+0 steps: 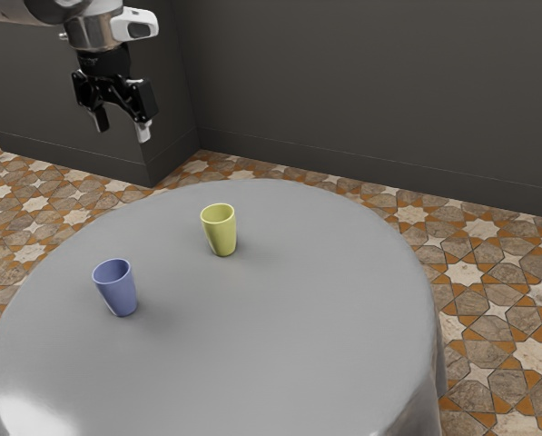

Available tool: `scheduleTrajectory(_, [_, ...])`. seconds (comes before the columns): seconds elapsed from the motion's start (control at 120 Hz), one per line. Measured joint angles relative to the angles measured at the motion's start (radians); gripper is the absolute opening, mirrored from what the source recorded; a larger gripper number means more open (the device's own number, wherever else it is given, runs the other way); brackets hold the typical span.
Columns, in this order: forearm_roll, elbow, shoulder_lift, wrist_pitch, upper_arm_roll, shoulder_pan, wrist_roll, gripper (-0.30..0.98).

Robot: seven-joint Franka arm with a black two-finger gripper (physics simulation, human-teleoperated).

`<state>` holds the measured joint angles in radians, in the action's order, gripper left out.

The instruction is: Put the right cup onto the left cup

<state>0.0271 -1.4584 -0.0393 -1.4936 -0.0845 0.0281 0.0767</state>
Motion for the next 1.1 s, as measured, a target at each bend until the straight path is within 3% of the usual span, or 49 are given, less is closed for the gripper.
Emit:
scheduleTrajectory(0.308, [0.003,0.029,-0.033,-0.015,0.008,0.002,0.003,0.69])
scheduleTrajectory(1.1, [0.001,0.262,-0.439,-0.098,0.029,-0.004,0.019,0.69])
